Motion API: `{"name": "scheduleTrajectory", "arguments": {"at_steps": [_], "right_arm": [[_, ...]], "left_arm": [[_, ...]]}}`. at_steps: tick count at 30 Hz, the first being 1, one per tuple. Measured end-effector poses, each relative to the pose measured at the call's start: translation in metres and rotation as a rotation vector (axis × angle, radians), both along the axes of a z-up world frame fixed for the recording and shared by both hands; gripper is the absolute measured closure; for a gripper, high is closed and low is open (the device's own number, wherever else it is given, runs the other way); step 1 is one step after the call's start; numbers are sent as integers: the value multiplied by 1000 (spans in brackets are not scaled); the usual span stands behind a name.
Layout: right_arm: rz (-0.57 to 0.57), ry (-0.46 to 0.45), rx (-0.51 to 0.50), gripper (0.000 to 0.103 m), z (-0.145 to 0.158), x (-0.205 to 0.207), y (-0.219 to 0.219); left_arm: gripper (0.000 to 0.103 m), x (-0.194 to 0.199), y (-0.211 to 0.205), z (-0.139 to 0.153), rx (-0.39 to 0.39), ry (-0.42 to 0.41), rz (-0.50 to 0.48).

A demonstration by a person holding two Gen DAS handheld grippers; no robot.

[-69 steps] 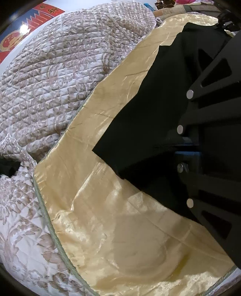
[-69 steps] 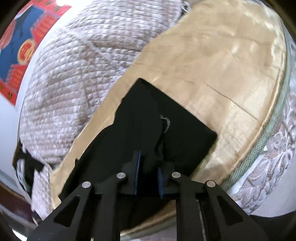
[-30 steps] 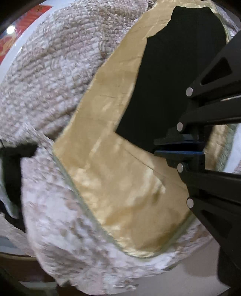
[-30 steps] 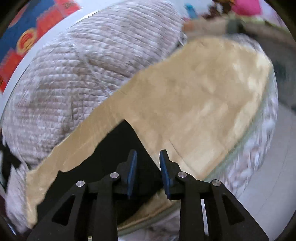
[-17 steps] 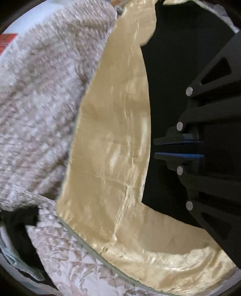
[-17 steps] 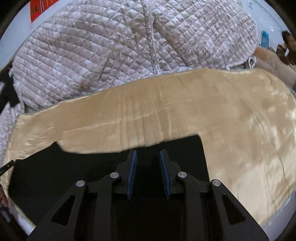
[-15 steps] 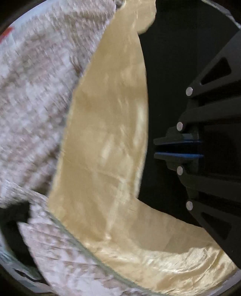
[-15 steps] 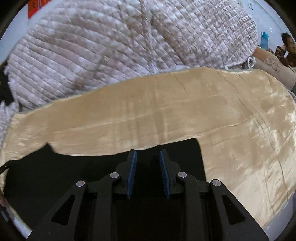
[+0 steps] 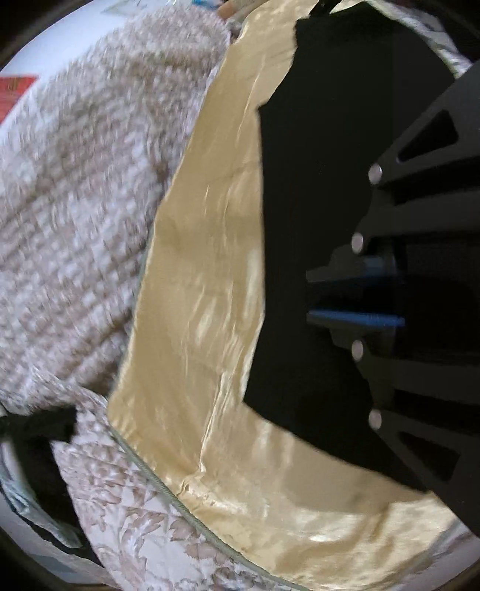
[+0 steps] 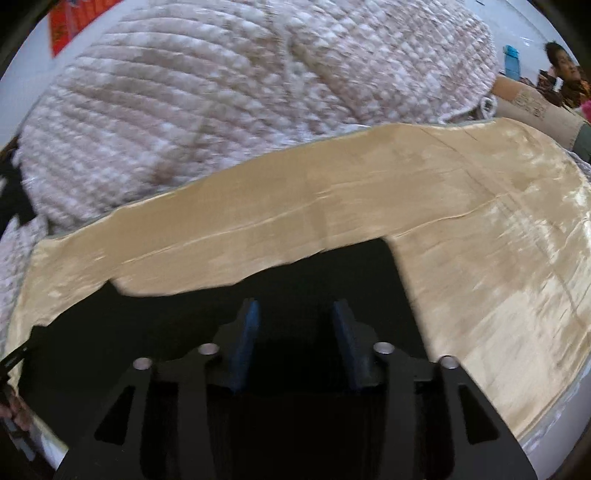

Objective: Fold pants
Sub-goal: 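Lay the pants flat on the cloth and open both grippers, then move the left gripper to the pants edge and grasp it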

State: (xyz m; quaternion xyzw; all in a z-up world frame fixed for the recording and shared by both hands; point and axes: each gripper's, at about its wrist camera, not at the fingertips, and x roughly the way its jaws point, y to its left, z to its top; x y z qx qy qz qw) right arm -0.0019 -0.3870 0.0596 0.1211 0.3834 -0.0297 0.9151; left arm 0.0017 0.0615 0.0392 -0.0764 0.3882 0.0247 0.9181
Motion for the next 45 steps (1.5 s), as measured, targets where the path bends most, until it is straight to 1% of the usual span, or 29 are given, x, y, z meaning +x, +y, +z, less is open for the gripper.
{"name": "scheduleTrajectory", "arguments": {"at_steps": [1, 4, 8, 9, 10, 12, 13, 14, 16, 18, 22, 27, 29, 31, 36, 40, 43, 45], "right_arm": [[24, -9, 4, 55, 0, -5, 10], [111, -13, -8, 55, -8, -29, 47], [215, 6, -42, 55, -27, -60, 94], [241, 1, -71, 55, -32, -67, 106], [274, -17, -122, 55, -34, -73, 119], [330, -43, -192, 49, -37, -79, 134], [340, -42, -223, 48, -39, -78, 138], [339, -42, -229, 48, -40, -77, 137], [328, -48, -201, 48, -36, -78, 133], [333, -73, -188, 48, -32, -83, 134], [414, -121, -190, 48, -28, -93, 155], [500, -107, -213, 48, -37, -96, 182], [499, -103, -216, 48, -39, -94, 183], [477, -96, -198, 48, -39, -92, 177], [385, -80, -186, 48, -40, -88, 154], [297, -71, -176, 48, -38, -86, 136], [225, -49, -168, 48, -38, -81, 123], [200, -46, -158, 48, -37, -81, 117]], "left_arm": [[75, -9, -5, 1, -5, -13, -16], [73, -36, -16, -2, -6, -26, -48], [71, -56, -28, -14, 2, -3, -83], [68, -58, -32, -16, 17, -3, -89], [66, -60, -36, -18, 40, -13, -94], [64, -60, -42, -19, 81, -19, -101], [64, -61, -44, -18, 85, -19, -99], [64, -62, -44, -16, 77, -20, -101], [64, -65, -45, -14, 60, -22, -106], [64, -70, -49, -14, 63, -22, -114], [64, -77, -63, -17, 80, -23, -154], [63, -78, -72, -20, 110, -23, -183], [63, -77, -70, -21, 103, -22, -178], [63, -77, -68, -21, 105, -24, -170], [63, -75, -58, -21, 112, -31, -147], [63, -73, -43, -20, 112, -35, -102], [63, -71, -28, -19, 113, -31, -42], [63, -71, -14, -20, 102, -28, 14]]}}
